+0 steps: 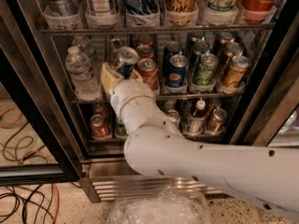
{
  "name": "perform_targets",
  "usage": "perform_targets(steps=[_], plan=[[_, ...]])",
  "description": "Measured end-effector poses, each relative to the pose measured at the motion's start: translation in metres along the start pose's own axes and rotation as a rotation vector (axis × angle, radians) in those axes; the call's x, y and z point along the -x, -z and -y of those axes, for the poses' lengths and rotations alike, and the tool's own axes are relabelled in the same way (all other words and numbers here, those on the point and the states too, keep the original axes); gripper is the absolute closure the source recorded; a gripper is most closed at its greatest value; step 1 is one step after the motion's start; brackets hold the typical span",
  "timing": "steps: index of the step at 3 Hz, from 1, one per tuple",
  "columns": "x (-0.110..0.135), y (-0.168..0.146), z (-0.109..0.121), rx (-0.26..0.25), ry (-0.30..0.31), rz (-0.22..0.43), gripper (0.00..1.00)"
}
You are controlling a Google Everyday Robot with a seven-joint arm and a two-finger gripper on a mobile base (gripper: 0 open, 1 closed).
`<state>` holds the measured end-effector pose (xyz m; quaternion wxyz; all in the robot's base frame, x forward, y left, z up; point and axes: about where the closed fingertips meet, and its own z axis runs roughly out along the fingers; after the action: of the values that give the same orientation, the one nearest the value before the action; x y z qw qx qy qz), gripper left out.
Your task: Pick redbull can from middle shelf of fridge
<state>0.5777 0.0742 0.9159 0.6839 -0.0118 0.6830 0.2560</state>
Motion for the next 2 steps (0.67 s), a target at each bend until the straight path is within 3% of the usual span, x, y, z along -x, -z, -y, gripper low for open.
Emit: perform_targets(steps=[1,2], plan=[[-0.008,0.010,-0.001,0.090,-0.049,-0.073,1.00],[-0.011,0.022,0.001,0.145,-0.095,-0.109,1.00]])
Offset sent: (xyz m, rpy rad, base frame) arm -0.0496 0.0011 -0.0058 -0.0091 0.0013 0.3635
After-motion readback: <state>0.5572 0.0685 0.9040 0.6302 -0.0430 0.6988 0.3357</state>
